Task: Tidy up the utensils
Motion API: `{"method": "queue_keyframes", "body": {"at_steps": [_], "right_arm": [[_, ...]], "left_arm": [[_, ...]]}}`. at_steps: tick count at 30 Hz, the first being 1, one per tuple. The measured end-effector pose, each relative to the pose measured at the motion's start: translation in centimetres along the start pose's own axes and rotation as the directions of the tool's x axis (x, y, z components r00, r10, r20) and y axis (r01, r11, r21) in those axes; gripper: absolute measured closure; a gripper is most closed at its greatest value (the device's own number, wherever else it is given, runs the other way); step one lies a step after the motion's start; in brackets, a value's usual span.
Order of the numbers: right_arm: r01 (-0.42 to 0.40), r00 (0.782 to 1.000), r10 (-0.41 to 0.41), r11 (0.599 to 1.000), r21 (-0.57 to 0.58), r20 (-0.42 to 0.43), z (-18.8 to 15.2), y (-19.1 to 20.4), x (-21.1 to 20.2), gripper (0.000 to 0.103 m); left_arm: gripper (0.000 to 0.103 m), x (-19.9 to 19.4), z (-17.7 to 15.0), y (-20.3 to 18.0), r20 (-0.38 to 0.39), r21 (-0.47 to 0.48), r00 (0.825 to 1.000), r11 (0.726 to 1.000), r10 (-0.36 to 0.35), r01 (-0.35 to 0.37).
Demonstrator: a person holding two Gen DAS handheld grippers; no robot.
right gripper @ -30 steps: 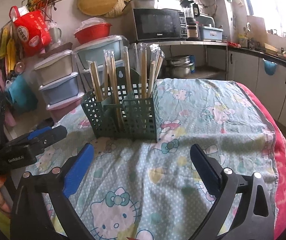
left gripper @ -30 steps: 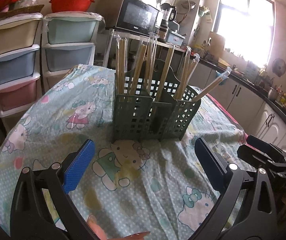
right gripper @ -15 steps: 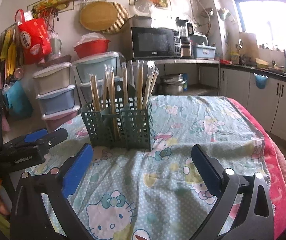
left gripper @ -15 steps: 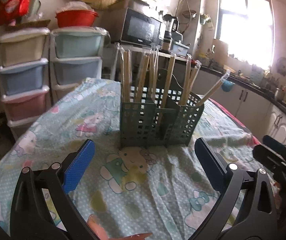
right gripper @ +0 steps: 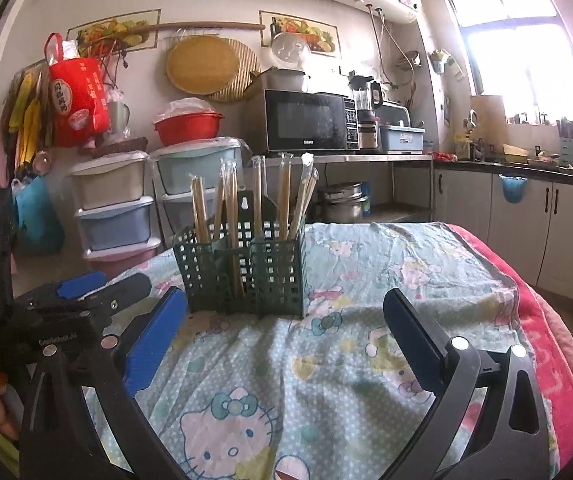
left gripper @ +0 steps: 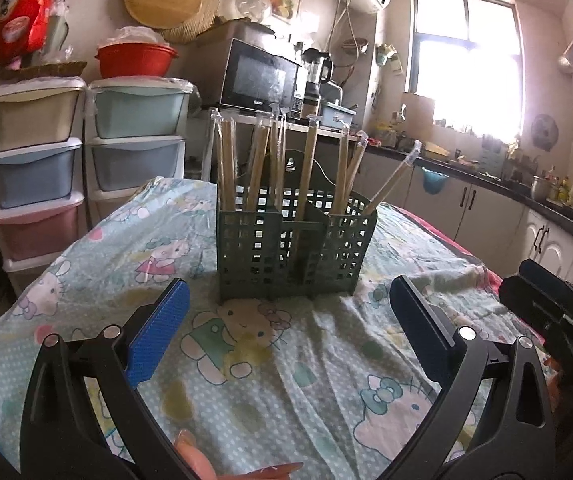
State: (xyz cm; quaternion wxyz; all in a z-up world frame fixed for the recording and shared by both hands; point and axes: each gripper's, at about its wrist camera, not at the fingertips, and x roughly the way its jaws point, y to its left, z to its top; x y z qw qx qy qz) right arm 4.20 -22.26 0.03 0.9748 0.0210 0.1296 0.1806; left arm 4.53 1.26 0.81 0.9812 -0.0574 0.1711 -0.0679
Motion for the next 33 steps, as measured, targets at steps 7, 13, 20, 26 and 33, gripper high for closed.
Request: {"method": "queue_keyframes", "body": {"at_steps": [7,13,20,26,33], "right_arm": [[0.021,1.0,-0.021,1.0,0.007,0.017,-0.9,0.4,-0.3,0.007],[0.044,0.999,-0.045,0.999,0.029,0.018,-1.1,0.1,-0.3,0.007],[0.045,0.999,-0.045,0.999,0.005,0.024,-1.2,0.6,-0.4,0.007],[0.046,0.999,-0.046,0.999,0.003,0.025,-1.2,0.7,-0.4,0.007],[0.046,0.999,-0.046,0.999,0.002,0.025,-1.2,0.7,-0.4,0.007]], "left_arm": [[0.011,0.1,-0.6,-0.1,-0.005,0.008,1.0,1.0,0.004,-0.003],[0.011,0.0,-0.8,-0.1,-0.004,0.007,1.0,1.0,0.007,-0.007],[0.011,0.0,-0.9,0.1,-0.008,-0.002,1.0,1.0,0.003,-0.003],[0.011,0.1,-0.9,0.1,-0.009,-0.004,1.0,1.0,0.002,-0.002],[0.011,0.1,-0.8,0.1,-0.01,-0.004,1.0,1.0,0.002,-0.002]]}}
